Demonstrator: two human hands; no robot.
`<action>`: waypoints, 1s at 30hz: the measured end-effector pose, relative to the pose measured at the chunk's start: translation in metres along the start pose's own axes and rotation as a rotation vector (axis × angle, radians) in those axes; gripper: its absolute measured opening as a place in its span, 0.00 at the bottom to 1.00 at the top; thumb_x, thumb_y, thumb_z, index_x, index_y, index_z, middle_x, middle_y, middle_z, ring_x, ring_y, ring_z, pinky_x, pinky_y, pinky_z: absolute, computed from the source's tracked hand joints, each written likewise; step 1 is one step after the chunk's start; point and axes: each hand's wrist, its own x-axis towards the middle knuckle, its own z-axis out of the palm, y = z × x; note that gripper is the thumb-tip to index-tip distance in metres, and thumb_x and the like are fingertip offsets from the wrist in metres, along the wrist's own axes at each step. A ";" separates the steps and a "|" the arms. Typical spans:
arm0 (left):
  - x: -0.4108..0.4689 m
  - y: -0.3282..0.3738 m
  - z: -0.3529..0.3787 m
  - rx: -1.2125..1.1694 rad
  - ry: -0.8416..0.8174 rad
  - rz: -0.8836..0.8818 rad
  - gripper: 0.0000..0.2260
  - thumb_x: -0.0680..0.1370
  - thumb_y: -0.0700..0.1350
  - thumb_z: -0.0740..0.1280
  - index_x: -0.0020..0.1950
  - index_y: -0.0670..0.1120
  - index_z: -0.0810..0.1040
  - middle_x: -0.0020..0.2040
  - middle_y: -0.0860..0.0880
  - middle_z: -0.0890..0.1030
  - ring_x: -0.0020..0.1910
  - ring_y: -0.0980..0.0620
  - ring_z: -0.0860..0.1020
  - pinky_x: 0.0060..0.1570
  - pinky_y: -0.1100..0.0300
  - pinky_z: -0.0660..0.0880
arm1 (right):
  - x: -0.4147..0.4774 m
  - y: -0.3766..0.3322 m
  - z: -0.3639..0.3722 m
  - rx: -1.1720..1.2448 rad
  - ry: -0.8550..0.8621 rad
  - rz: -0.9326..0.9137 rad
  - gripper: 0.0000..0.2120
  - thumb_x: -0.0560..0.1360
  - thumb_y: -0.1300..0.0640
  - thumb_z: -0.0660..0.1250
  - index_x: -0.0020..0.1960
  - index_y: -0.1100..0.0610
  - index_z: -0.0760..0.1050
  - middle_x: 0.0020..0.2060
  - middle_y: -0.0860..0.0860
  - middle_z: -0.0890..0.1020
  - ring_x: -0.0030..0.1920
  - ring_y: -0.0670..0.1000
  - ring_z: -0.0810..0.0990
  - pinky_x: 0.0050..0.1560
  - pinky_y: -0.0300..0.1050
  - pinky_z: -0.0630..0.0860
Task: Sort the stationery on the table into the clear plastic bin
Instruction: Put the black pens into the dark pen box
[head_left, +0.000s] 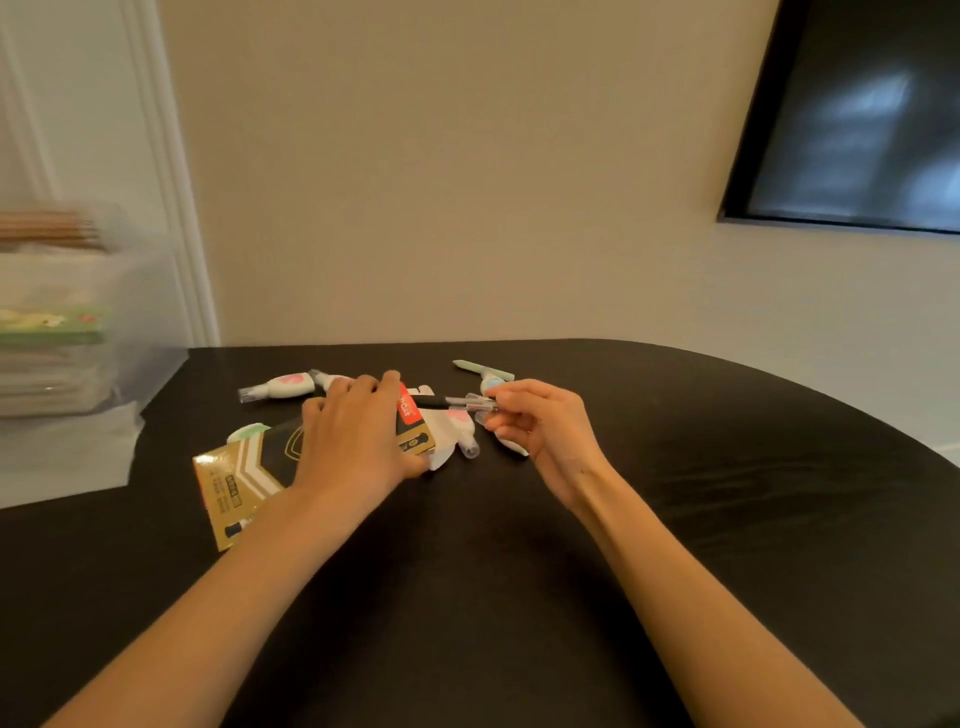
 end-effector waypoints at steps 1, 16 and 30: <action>-0.002 -0.005 -0.001 0.000 -0.008 0.010 0.41 0.70 0.59 0.70 0.75 0.48 0.54 0.71 0.49 0.64 0.71 0.48 0.61 0.66 0.52 0.63 | 0.001 0.001 0.006 0.016 0.011 0.003 0.10 0.75 0.70 0.60 0.42 0.62 0.78 0.31 0.55 0.79 0.30 0.46 0.80 0.33 0.34 0.77; -0.004 -0.040 0.003 -0.093 -0.114 0.124 0.44 0.68 0.61 0.71 0.76 0.51 0.52 0.74 0.50 0.60 0.73 0.49 0.58 0.68 0.51 0.60 | 0.022 0.016 0.048 0.204 0.222 0.059 0.12 0.77 0.65 0.62 0.61 0.63 0.70 0.42 0.55 0.79 0.38 0.48 0.81 0.38 0.37 0.79; -0.008 -0.029 0.008 -0.106 -0.045 0.137 0.47 0.67 0.61 0.72 0.76 0.49 0.49 0.75 0.50 0.59 0.73 0.50 0.57 0.70 0.54 0.57 | 0.013 0.019 0.040 0.165 -0.036 0.115 0.03 0.74 0.65 0.66 0.48 0.61 0.75 0.43 0.56 0.82 0.39 0.48 0.84 0.41 0.36 0.80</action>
